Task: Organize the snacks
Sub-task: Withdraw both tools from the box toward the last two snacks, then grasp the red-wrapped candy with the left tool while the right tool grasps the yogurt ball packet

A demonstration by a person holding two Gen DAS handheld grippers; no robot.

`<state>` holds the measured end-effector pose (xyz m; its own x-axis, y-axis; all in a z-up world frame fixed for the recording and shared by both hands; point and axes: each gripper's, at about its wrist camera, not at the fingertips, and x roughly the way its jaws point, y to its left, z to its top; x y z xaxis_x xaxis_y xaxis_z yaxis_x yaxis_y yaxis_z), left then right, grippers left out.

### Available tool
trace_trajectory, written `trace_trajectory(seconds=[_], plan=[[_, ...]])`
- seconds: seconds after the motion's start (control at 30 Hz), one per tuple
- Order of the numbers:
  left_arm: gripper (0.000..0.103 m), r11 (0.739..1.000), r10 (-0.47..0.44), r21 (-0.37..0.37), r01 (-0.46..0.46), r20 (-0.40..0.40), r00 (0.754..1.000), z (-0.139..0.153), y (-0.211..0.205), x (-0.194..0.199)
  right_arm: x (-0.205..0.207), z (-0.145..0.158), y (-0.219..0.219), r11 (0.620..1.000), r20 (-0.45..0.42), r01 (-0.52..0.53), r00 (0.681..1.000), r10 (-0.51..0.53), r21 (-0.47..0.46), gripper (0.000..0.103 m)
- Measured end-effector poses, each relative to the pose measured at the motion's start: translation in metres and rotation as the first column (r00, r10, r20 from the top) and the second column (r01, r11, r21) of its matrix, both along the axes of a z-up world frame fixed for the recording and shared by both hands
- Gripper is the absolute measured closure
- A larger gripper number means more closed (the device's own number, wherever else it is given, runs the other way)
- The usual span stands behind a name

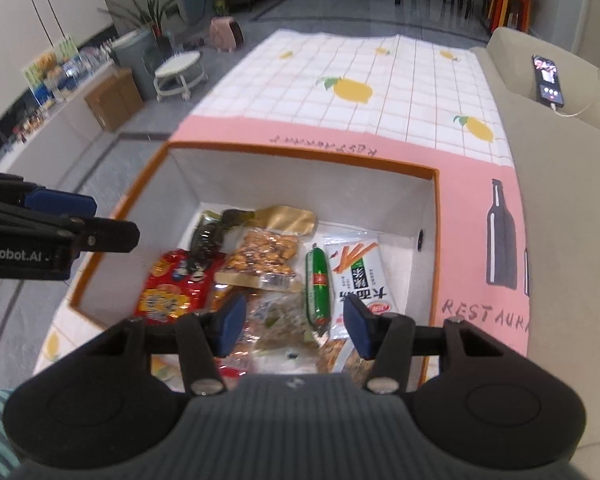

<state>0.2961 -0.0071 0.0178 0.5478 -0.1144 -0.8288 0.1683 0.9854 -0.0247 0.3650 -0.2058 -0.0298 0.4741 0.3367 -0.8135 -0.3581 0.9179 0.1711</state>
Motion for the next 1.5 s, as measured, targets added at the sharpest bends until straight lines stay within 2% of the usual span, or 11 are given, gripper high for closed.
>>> trace_trajectory(seconds=[0.17, 0.33, 0.47, 0.7, 0.83, 1.07, 1.27, 1.5], plan=[[0.033, 1.0, 0.0, 0.009, -0.001, 0.075, 0.997, 0.012, -0.001, -0.048, -0.048, 0.023, -0.01, 0.999, 0.105, 0.03, 0.994, -0.034, 0.037, 0.05], [0.033, 0.999, 0.032, -0.011, -0.031, 0.102, 0.994, 0.012, 0.008, -0.089, -0.099, 0.03, -0.02, 0.994, 0.194, 0.074, 0.977, -0.089, 0.081, 0.05], [0.033, 0.996, 0.082, -0.034, -0.079, 0.083, 0.993, 0.003, 0.021, -0.113, -0.133, 0.022, -0.025, 0.985, 0.21, 0.127, 0.966, -0.15, 0.121, 0.048], [0.033, 0.982, 0.184, -0.053, -0.184, 0.01, 0.983, -0.03, 0.045, -0.141, -0.186, -0.006, -0.03, 0.968, 0.241, 0.215, 0.94, -0.24, 0.127, 0.047], [0.032, 0.961, 0.265, -0.066, -0.267, -0.038, 0.963, -0.053, 0.06, -0.148, -0.208, -0.03, -0.032, 0.951, 0.223, 0.282, 0.926, -0.305, 0.128, 0.047], [0.032, 0.931, 0.345, -0.079, -0.356, -0.127, 0.93, -0.095, 0.075, -0.144, -0.207, -0.071, -0.029, 0.944, 0.109, 0.317, 0.939, -0.326, 0.091, 0.045], [0.032, 0.947, 0.322, 0.039, -0.32, -0.146, 0.935, -0.126, 0.075, -0.139, -0.2, -0.092, -0.027, 0.946, 0.039, 0.317, 0.947, -0.32, 0.067, 0.041], [0.032, 0.964, 0.265, 0.06, -0.258, -0.162, 0.951, -0.144, 0.07, -0.13, -0.189, -0.106, -0.025, 0.944, -0.022, 0.323, 0.946, -0.322, 0.065, 0.039]])
